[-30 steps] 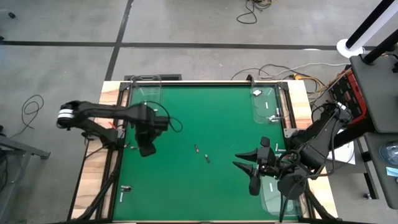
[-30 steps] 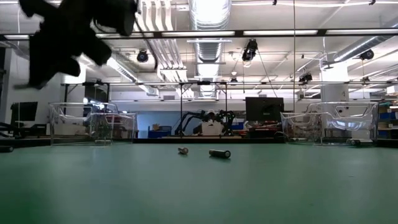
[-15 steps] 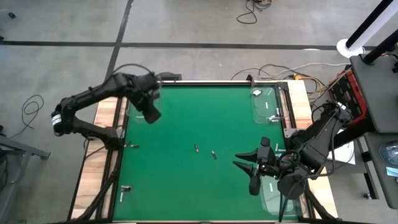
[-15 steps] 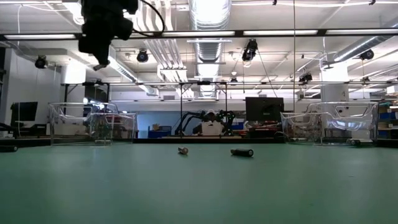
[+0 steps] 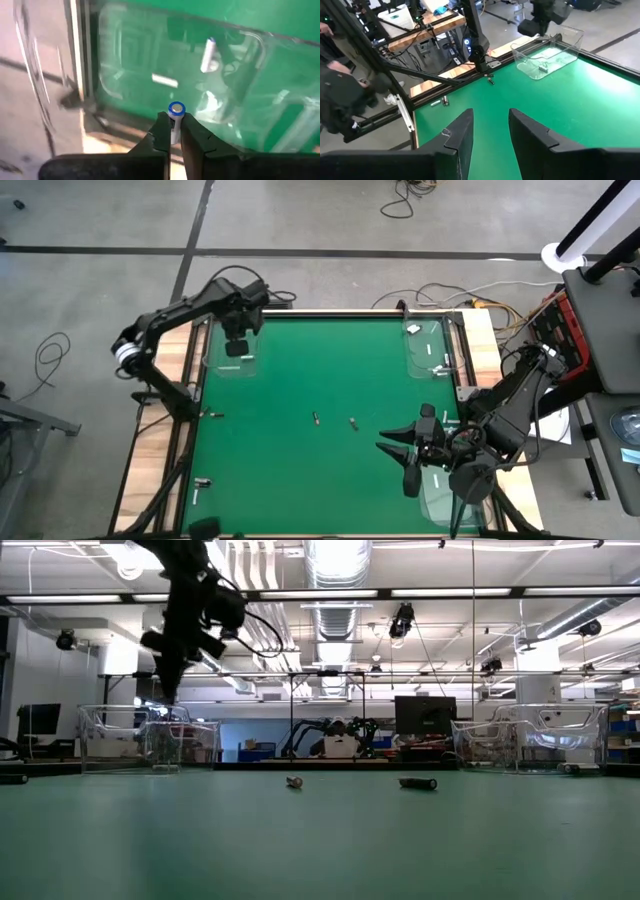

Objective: Sort batteries
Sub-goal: Put the blue battery into the top left transparent bin

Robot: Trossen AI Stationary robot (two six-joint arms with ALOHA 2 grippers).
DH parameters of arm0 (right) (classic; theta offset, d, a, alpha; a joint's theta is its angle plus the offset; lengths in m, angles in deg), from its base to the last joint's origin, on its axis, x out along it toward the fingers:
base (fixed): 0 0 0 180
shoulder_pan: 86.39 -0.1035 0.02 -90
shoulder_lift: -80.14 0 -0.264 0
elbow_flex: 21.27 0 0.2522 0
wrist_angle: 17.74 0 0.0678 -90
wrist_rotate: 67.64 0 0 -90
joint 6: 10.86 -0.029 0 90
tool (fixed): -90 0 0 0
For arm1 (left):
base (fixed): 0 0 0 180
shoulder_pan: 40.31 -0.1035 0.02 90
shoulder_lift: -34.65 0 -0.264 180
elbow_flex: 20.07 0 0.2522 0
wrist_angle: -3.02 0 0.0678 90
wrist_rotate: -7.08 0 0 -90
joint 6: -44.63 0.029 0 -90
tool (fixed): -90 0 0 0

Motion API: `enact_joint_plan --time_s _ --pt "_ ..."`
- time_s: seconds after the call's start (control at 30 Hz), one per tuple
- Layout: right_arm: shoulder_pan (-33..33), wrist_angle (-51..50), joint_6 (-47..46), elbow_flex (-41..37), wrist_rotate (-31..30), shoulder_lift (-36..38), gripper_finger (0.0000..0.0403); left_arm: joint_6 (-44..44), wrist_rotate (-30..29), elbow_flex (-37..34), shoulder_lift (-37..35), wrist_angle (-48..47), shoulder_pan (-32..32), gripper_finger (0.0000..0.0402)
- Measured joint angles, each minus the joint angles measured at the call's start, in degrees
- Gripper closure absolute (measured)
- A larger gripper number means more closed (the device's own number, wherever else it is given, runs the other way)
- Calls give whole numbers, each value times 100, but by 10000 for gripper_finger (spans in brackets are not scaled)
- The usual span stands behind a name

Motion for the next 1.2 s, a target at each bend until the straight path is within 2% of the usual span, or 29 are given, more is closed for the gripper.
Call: enact_joint_plan --time_s 0.2,0.4,0.77,1.2 --pt "-81 2 -247 0 0 0 295 898 -5 -288 371 798 -317 400" --pt "-87 1 -401 0 -2 -2 305 1475 -10 -854 487 1068 -601 400" --pt "-72 0 -425 0 -211 -2 294 1626 -50 -1571 727 1953 -716 400" --pt "-70 5 -552 0 -224 9 307 1638 255 -1560 1290 2164 -730 400"
